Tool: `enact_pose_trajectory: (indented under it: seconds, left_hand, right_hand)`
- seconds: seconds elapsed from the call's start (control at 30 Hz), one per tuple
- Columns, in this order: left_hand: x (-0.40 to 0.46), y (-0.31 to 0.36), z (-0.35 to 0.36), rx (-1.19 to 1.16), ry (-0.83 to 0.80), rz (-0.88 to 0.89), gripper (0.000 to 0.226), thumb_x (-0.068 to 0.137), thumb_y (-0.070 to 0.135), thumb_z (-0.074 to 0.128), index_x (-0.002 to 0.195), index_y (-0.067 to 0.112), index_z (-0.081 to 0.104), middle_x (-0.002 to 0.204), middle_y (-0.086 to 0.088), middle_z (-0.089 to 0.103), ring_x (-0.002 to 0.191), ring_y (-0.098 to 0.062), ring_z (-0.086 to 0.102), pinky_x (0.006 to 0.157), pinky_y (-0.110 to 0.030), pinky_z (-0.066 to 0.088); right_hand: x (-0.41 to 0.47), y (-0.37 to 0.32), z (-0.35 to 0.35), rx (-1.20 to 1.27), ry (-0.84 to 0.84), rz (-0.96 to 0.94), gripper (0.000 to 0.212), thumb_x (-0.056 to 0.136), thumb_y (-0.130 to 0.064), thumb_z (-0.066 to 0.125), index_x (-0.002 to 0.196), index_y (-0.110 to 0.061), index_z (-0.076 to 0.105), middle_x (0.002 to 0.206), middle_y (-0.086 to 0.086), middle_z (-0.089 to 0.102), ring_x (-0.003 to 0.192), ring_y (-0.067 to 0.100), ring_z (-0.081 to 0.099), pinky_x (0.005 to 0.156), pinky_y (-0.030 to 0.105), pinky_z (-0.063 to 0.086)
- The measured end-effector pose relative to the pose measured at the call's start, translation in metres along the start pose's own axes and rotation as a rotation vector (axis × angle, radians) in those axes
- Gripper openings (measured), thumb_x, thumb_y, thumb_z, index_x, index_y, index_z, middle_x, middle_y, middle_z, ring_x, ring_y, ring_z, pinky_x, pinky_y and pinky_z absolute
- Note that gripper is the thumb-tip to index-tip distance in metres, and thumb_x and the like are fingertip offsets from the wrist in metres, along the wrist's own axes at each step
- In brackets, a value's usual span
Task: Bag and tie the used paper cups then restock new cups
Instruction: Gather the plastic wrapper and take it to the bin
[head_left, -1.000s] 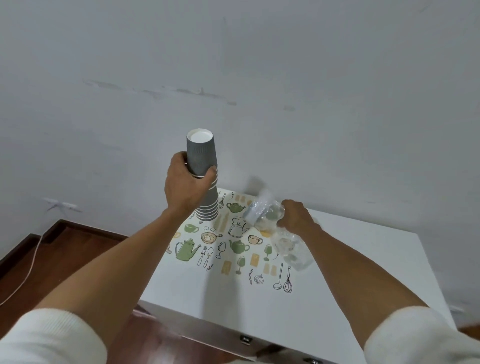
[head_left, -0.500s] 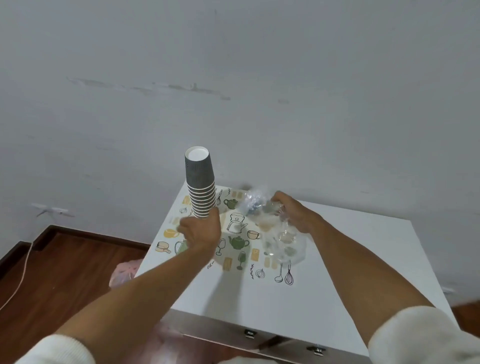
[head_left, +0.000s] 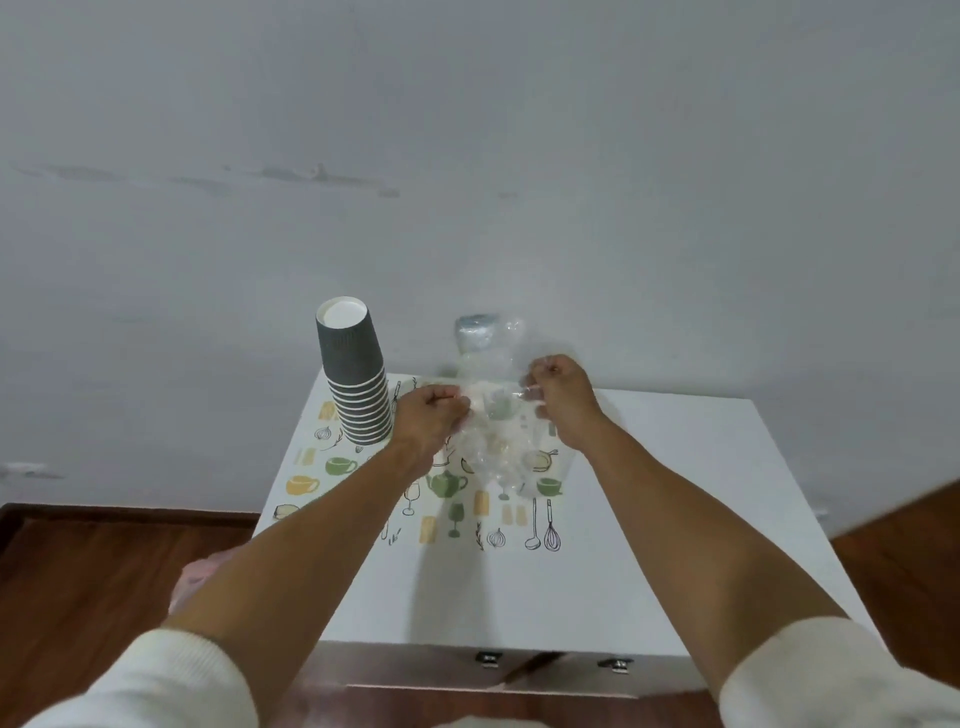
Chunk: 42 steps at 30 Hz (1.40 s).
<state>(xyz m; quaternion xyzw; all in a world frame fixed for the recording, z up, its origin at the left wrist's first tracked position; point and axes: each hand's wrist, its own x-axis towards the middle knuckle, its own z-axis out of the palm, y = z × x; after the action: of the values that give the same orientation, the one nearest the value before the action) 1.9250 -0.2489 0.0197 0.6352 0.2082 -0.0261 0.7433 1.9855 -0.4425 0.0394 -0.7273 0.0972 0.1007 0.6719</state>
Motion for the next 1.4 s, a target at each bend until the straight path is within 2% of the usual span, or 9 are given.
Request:
enact_pose_trajectory:
  seconds: [0.27, 0.5, 0.73, 0.9, 1.03, 1.1, 1.17, 1.33, 1.4]
  left_hand:
    - [0.007, 0.005, -0.009, 0.125, -0.199, -0.039, 0.031, 0.087, 0.025, 0.078, 0.114, 0.017, 0.065, 0.1, -0.004, 0.076, 0.088, -0.017, 0.074, 0.078, -0.039, 0.061]
    - [0.0, -0.005, -0.015, 0.139, -0.236, 0.028, 0.01, 0.097, 0.015, 0.067, 0.107, 0.014, 0.064, 0.092, -0.007, 0.076, 0.082, -0.018, 0.076, 0.067, -0.028, 0.057]
    - [-0.025, -0.006, -0.039, 0.008, -0.361, -0.105, 0.028, 0.104, 0.009, 0.048, 0.118, 0.026, 0.065, 0.104, -0.011, 0.077, 0.099, -0.029, 0.076, 0.08, -0.04, 0.057]
    - [-0.055, -0.009, -0.045, -0.166, -0.366, -0.202, 0.029, 0.1, 0.004, 0.044, 0.115, 0.009, 0.068, 0.122, -0.019, 0.072, 0.103, -0.033, 0.074, 0.074, -0.044, 0.063]
    - [-0.086, -0.021, -0.056, -0.239, -0.339, -0.346, 0.049, 0.088, 0.035, 0.048, 0.128, 0.011, 0.064, 0.129, -0.018, 0.067, 0.106, -0.041, 0.07, 0.089, -0.058, 0.057]
    - [-0.107, -0.023, -0.063, -0.167, -0.397, -0.388, 0.064, 0.086, 0.063, 0.059, 0.132, 0.019, 0.063, 0.127, -0.016, 0.068, 0.11, -0.044, 0.067, 0.087, -0.06, 0.057]
    - [-0.125, -0.029, -0.067, -0.113, -0.451, -0.373, 0.074, 0.074, 0.063, 0.08, 0.134, 0.024, 0.061, 0.125, -0.016, 0.07, 0.109, -0.042, 0.069, 0.08, -0.059, 0.058]
    - [-0.157, -0.057, -0.095, -0.115, -0.242, -0.171, 0.109, 0.073, -0.001, 0.087, 0.151, 0.045, 0.026, 0.14, -0.015, 0.056, 0.109, -0.038, 0.07, 0.069, -0.046, 0.06]
    - [-0.168, -0.061, -0.118, -0.066, -0.154, -0.085, 0.113, 0.074, -0.004, 0.085, 0.152, 0.05, 0.023, 0.14, -0.015, 0.053, 0.112, -0.036, 0.067, 0.074, -0.046, 0.061]
  right_hand:
    - [-0.019, 0.015, -0.003, 0.051, 0.114, -0.091, 0.006, 0.103, -0.021, 0.055, 0.099, -0.018, 0.056, 0.082, 0.003, 0.067, 0.065, 0.014, 0.073, 0.041, 0.023, 0.041]
    - [-0.048, 0.023, -0.006, 0.212, -0.103, 0.162, 0.023, 0.091, -0.015, 0.072, 0.112, -0.014, 0.064, 0.101, 0.011, 0.068, 0.097, 0.032, 0.07, 0.081, 0.043, 0.056]
    - [-0.077, 0.024, -0.007, 0.12, -0.133, 0.058, 0.026, 0.094, 0.001, 0.059, 0.107, -0.021, 0.063, 0.085, 0.008, 0.074, 0.075, 0.021, 0.073, 0.056, 0.026, 0.053]
    - [-0.102, 0.034, -0.01, 0.197, -0.116, 0.098, 0.032, 0.089, 0.015, 0.044, 0.082, -0.012, 0.061, 0.079, 0.012, 0.07, 0.065, 0.024, 0.066, 0.056, 0.025, 0.044]
    - [-0.13, 0.045, -0.005, 0.197, -0.107, 0.072, 0.04, 0.085, 0.023, 0.037, 0.07, -0.008, 0.057, 0.081, 0.014, 0.074, 0.081, 0.031, 0.058, 0.061, 0.03, 0.034]
    - [-0.143, 0.052, -0.003, 0.178, -0.113, 0.054, 0.043, 0.085, 0.024, 0.033, 0.069, -0.009, 0.056, 0.091, 0.023, 0.069, 0.08, 0.032, 0.064, 0.059, 0.031, 0.032]
    - [-0.153, 0.058, 0.0, 0.18, -0.114, 0.025, 0.042, 0.087, 0.024, 0.035, 0.069, -0.008, 0.056, 0.093, 0.023, 0.066, 0.079, 0.032, 0.069, 0.058, 0.034, 0.043]
    - [-0.175, 0.075, 0.031, 0.392, -0.11, 0.193, 0.005, 0.097, -0.027, 0.059, 0.099, -0.024, 0.062, 0.103, 0.006, 0.064, 0.087, 0.026, 0.065, 0.076, 0.038, 0.058]
    - [-0.188, 0.085, 0.046, 0.375, -0.257, 0.362, 0.052, 0.083, -0.065, 0.065, 0.121, -0.03, 0.059, 0.116, 0.004, 0.066, 0.101, 0.031, 0.069, 0.09, 0.051, 0.056]
